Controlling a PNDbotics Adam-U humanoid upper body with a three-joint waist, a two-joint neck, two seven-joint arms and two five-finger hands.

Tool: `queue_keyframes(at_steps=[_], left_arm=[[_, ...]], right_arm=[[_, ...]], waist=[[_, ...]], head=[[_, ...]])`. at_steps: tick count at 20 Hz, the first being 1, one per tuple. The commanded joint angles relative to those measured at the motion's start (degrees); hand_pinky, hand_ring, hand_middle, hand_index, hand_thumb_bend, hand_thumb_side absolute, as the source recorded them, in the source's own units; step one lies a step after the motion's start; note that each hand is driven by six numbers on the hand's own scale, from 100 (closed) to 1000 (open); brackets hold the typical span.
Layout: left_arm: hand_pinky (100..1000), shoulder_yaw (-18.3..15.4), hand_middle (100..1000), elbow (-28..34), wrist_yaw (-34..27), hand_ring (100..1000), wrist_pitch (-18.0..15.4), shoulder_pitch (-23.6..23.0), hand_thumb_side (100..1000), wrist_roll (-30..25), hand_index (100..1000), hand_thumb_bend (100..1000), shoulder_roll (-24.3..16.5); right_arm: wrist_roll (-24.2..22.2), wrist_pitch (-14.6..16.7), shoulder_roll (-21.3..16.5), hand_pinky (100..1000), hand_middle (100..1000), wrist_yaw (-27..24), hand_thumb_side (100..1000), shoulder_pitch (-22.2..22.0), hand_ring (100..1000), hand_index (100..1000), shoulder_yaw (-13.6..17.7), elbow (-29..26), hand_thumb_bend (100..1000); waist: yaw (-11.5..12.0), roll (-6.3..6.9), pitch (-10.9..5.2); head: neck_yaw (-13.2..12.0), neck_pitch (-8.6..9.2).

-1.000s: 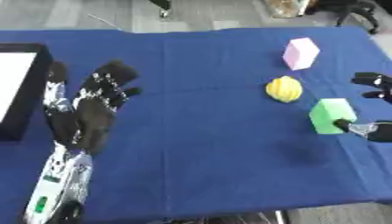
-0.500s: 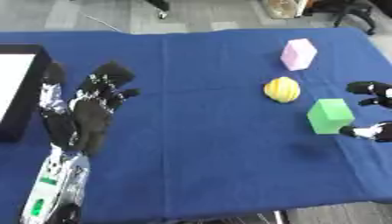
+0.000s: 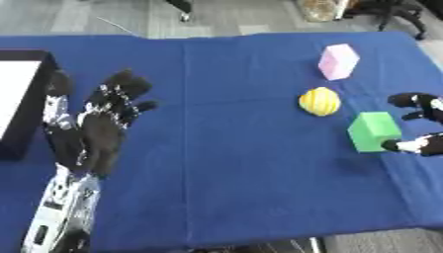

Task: Pick up the objects with one hand, pass them to the other hand, and then place them into the box on the other side of the table.

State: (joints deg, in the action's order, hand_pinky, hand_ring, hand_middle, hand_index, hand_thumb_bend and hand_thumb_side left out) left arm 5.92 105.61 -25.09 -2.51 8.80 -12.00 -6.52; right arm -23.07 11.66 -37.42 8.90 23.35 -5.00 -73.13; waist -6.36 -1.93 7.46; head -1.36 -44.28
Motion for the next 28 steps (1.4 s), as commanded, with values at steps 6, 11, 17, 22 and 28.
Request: queue_keyframes(at_steps=[6,11,17,22,28], left_arm=[[800,0.1,739,1.1,0.2,858,-0.1,0.5,1000,-0.3,856,476,-0.8],[801,0.1,739,1.1,0.3,858,-0.1,0.5,1000,-0.3,856,477,-0.8],[799,0.1,738,1.1,0.3,859,-0.1,0.4,1000,-0.4,856,478,-0.8],[799,0.0,738,1.1,0.4,859,-0.2,0.4,1000,-0.4,856,478,-0.7],[797,0.0,737,1.1,0.4,859,-0.2,0.4,1000,-0.4,855,480,-0.7]], right_arm=[[-1.0,0.2,-1.7,828,904,1.9,210,3.1,938,872,-0.6,3.8,598],[-1.9,0.5,-1.7,829,887,2.9,194,3.8,934,868,-1.0,5.6,589],[-3.0,0.7,-1.6,830,863,4.5,155,4.2,928,848,-1.1,7.0,552],[-2.5,0.8,-1.4,826,836,5.6,150,4.5,918,812,-1.1,7.9,491],[-2.2,1.0,-1.1,823,806,6.8,105,5.1,910,777,-1.4,8.6,427]], waist=[[0.1,-0.12,-1.16],[0.1,-0.11,-1.15],[0.1,-0.11,-1.15],[0.0,-0.07,-1.15],[0.0,-0.07,-1.15]], head=[[0.3,0.17],[0.4,0.17],[0.4,0.17],[0.4,0.17],[0.4,0.17]])
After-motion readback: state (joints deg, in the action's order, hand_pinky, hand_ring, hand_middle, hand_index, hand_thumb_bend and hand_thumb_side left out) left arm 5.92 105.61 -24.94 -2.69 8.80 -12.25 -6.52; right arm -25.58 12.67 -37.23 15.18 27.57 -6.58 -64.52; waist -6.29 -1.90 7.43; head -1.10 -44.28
